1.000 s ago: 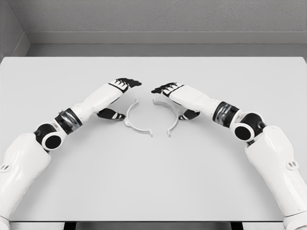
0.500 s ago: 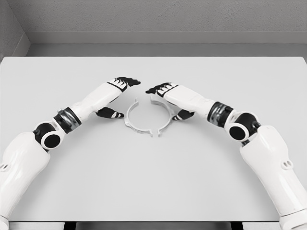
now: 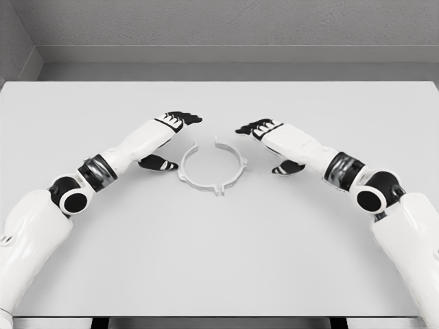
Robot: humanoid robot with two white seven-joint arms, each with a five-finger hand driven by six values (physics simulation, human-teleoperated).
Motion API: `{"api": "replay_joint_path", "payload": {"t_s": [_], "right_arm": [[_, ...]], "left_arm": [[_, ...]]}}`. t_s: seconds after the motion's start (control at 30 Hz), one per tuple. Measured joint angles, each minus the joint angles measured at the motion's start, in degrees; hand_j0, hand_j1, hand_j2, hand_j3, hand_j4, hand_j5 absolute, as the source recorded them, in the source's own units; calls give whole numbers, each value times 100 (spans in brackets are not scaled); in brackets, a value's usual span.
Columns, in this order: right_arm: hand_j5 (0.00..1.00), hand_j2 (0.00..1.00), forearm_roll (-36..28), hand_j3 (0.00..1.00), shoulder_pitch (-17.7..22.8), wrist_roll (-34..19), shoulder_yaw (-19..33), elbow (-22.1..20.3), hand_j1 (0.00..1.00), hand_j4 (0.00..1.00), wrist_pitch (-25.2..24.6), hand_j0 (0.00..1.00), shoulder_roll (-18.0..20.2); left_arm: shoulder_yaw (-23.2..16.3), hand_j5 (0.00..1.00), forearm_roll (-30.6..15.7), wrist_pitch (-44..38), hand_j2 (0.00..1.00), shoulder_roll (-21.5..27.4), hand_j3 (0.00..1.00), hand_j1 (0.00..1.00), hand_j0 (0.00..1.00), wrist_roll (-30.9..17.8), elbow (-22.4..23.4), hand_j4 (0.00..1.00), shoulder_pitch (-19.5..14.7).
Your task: Assemble PVC drainage pipe clamps
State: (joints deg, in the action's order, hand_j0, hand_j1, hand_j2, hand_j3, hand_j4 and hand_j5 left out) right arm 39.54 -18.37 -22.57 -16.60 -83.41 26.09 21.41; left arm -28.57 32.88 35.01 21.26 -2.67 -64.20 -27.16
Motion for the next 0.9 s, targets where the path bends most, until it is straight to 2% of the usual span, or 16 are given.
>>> {"api": "replay_joint_path", "payload": {"t_s": [0.1, 0.17, 0.23, 0.37, 0.53, 0.7, 0.9], "right_arm": [[100, 100, -241, 100, 853, 6, 1012, -851, 100, 100, 173, 100, 215], [100, 100, -539, 100, 1222, -3, 1716, -1248, 100, 100, 455, 100, 279], [100, 100, -802, 100, 1380, -8, 2216, -1451, 100, 100, 671, 100, 319], [100, 100, -999, 100, 1626, -12, 2844, -1584, 100, 100, 841, 100, 346], [100, 100, -1053, 100, 1679, -2, 3128, -1602, 100, 100, 890, 100, 348], [100, 100, -1070, 100, 1688, 16, 3178, -1607, 100, 100, 900, 100, 326], [100, 100, -1073, 100, 1688, 20, 3171, -1614, 100, 100, 902, 100, 325]], "left_arm": [[-4, 100, 8, 0, 100, -13, 100, 100, 100, 0, -2, 100, 9], [-8, 100, 15, 0, 100, -24, 100, 100, 100, 0, -3, 100, 18], [-11, 100, 17, 0, 100, -30, 100, 100, 100, 0, -3, 100, 18], [-6, 100, 15, 0, 100, -41, 100, 100, 100, 0, -4, 100, 18], [30, 100, -41, 0, 100, -6, 100, 100, 100, 4, -43, 100, 18], [44, 100, -251, 1, 100, 257, 100, 100, 100, 14, -316, 100, 193], [49, 100, -445, 0, 100, 497, 100, 100, 100, 18, -524, 100, 193]]}}
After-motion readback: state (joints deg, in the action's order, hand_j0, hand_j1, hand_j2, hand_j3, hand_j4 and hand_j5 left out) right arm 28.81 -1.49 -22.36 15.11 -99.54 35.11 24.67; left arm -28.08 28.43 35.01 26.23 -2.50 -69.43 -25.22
